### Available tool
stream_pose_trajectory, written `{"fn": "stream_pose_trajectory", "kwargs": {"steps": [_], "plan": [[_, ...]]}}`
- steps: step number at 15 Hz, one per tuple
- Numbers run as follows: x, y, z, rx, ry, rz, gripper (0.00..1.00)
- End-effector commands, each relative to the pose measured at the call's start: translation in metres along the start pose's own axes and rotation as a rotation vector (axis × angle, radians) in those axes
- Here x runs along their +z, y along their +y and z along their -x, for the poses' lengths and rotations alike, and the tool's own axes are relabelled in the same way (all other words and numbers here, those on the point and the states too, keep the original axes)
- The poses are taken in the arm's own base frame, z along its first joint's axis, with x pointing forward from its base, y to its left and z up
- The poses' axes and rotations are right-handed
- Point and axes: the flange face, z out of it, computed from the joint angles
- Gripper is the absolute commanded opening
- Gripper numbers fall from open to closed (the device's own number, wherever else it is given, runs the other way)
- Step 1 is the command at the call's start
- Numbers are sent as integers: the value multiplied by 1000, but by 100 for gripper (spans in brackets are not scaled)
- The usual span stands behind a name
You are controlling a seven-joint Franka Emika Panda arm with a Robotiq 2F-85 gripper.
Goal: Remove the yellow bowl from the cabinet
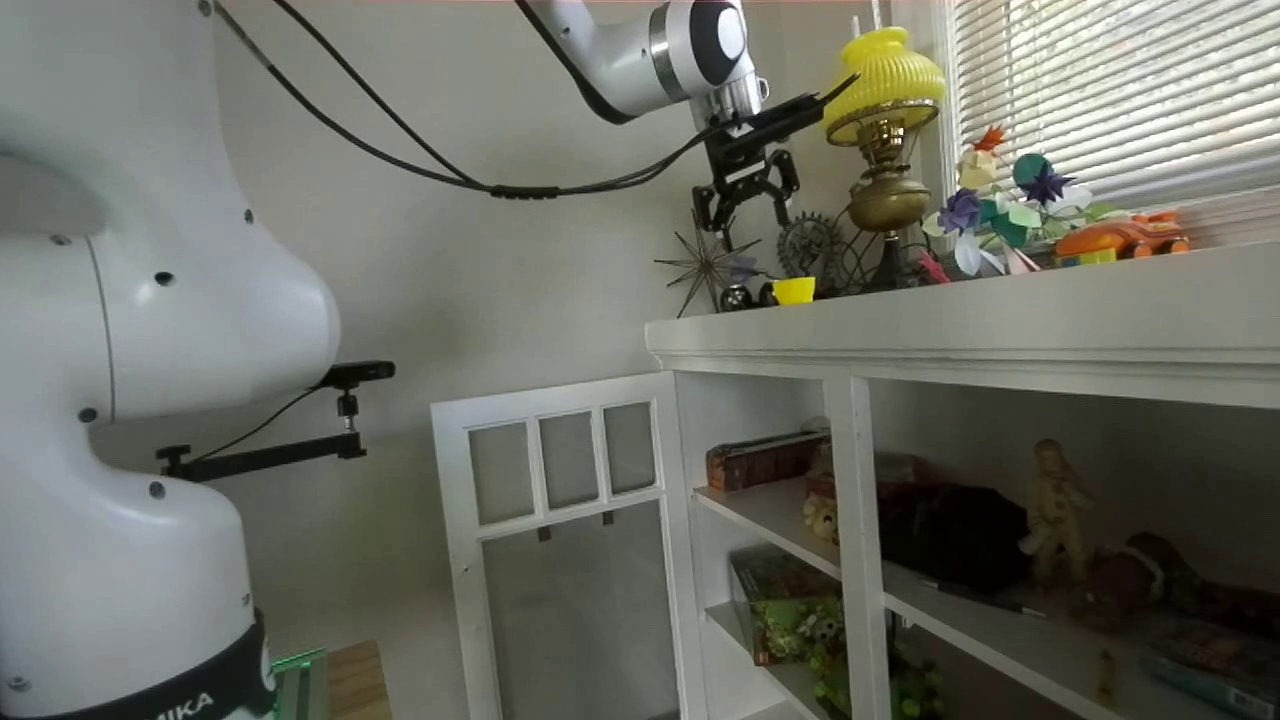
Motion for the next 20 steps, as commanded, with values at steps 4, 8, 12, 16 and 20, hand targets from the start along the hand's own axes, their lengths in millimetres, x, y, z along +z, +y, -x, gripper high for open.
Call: {"fn": "stream_pose_trajectory", "kwargs": {"steps": [4, 8, 12, 16, 20], "plan": [[-49, -20, -53, -65, -73, -25, 100], [-92, -46, -80, -104, -136, -57, 100], [-103, -63, -87, -121, -153, -96, 100], [-107, -65, -89, -117, -174, -102, 100], [-107, -64, -88, -114, -175, -101, 100]]}}
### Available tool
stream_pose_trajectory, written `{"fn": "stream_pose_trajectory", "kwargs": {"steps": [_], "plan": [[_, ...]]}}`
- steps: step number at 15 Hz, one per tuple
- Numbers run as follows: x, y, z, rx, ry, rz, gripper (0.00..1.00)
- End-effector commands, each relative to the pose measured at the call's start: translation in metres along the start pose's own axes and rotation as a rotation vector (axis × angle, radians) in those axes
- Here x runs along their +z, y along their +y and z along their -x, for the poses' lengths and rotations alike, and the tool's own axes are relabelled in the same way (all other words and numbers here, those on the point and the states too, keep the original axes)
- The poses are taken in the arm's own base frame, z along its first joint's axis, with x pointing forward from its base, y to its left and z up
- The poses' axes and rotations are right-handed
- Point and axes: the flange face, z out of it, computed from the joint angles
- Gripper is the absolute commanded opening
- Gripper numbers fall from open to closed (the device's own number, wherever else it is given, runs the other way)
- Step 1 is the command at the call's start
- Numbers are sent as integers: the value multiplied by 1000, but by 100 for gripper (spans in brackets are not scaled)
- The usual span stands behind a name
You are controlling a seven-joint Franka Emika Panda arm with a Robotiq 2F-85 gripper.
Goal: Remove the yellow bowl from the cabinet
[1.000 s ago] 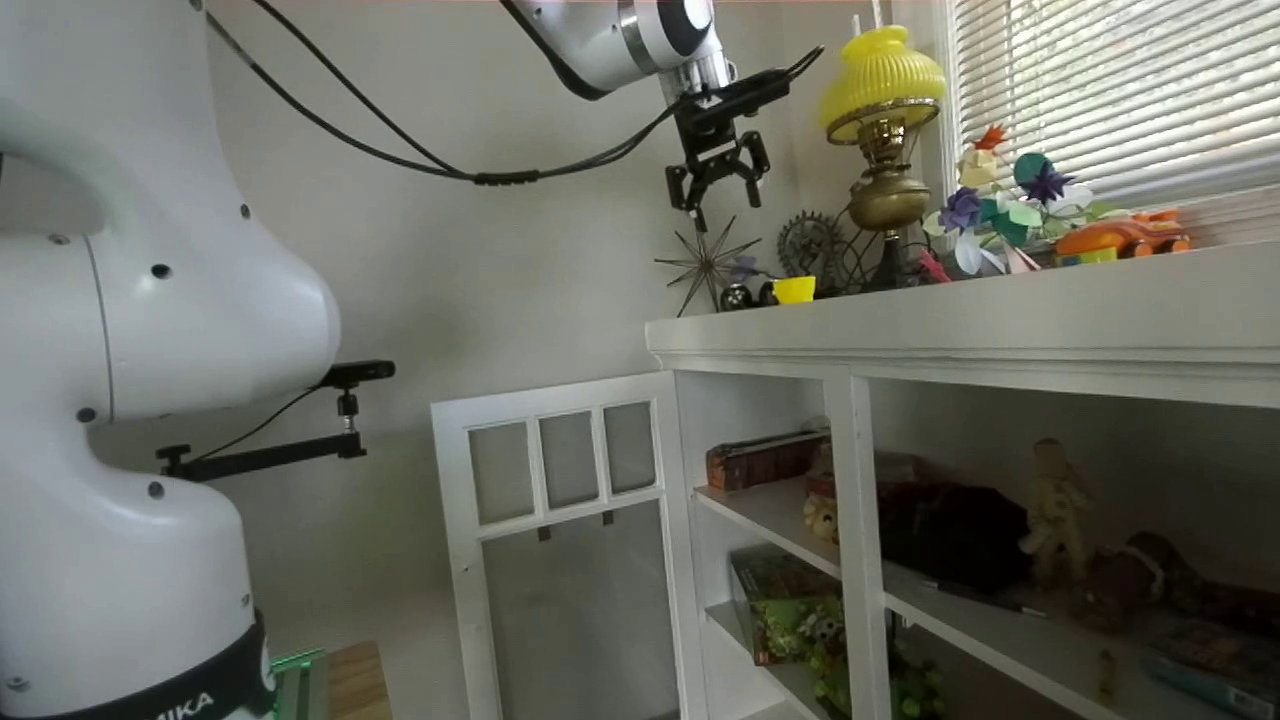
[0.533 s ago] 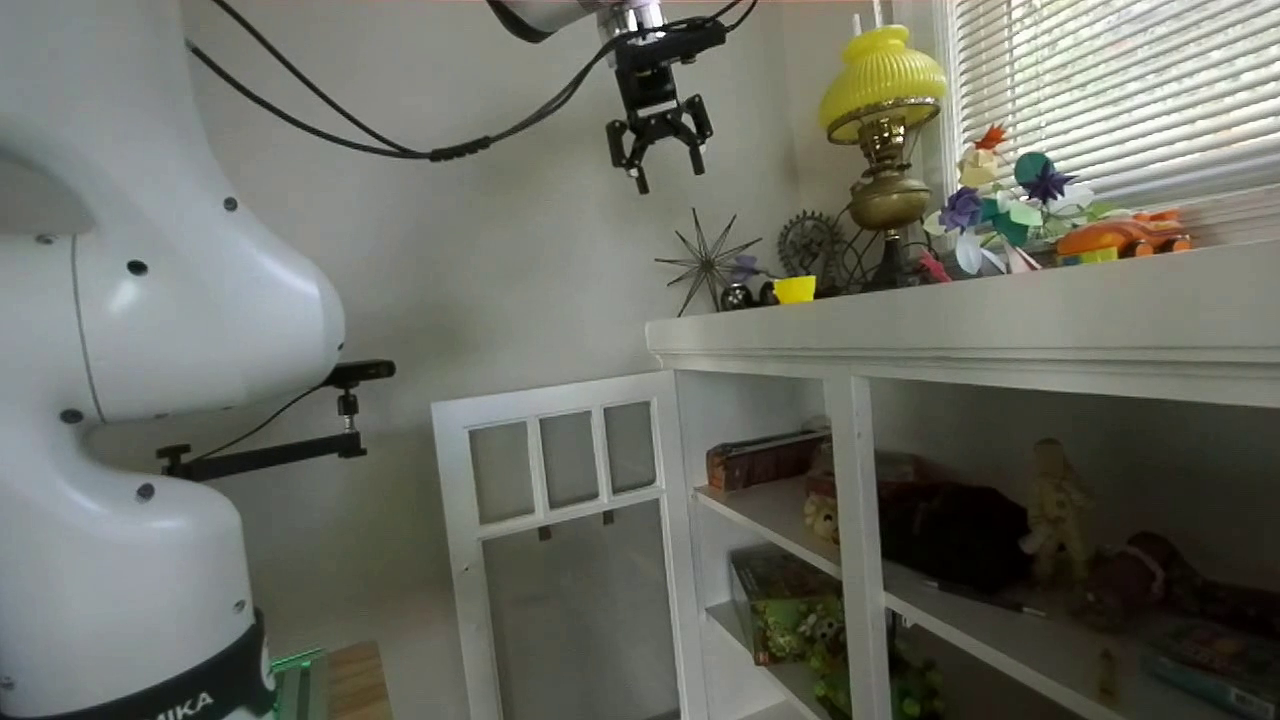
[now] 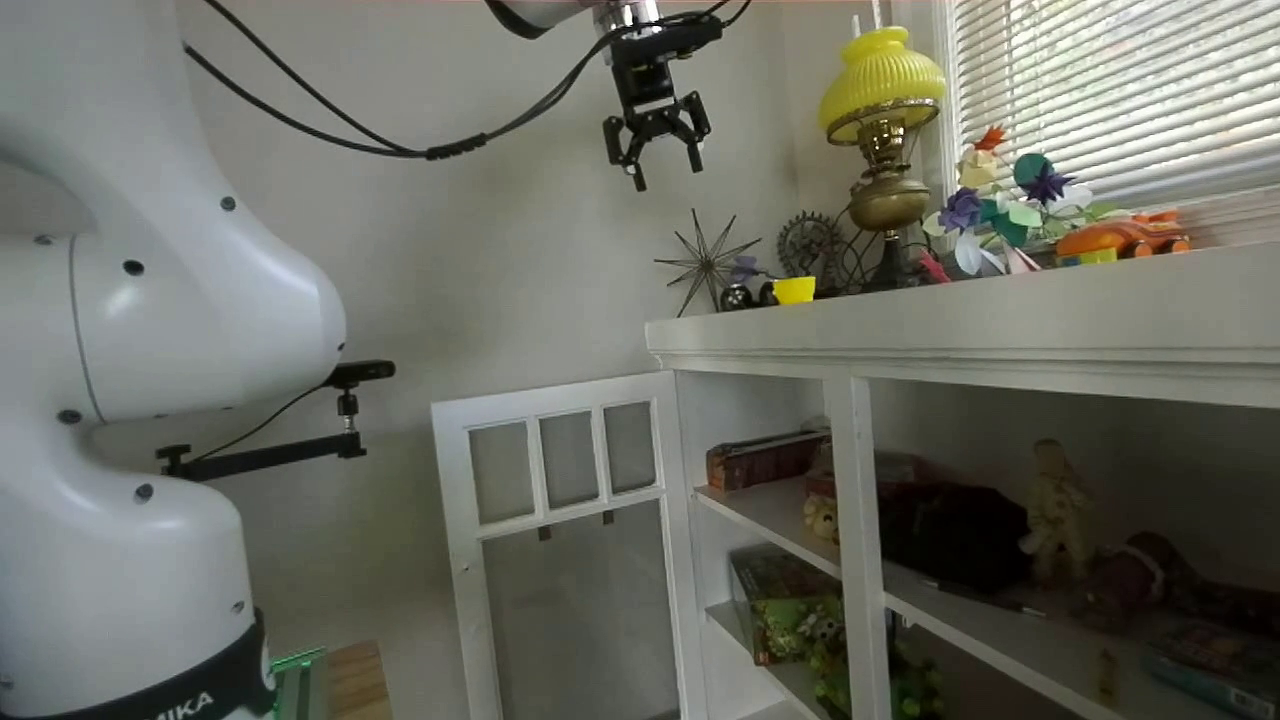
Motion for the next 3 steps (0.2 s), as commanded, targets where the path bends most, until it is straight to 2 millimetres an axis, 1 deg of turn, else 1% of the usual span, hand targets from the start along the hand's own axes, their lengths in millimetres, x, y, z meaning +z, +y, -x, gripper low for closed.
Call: {"fn": "stream_pose_trajectory", "kwargs": {"steps": [1, 3], "plan": [[1, 1, -2, 0, -2, -2, 100], [1, 1, -2, 0, -2, -2, 100]]}}
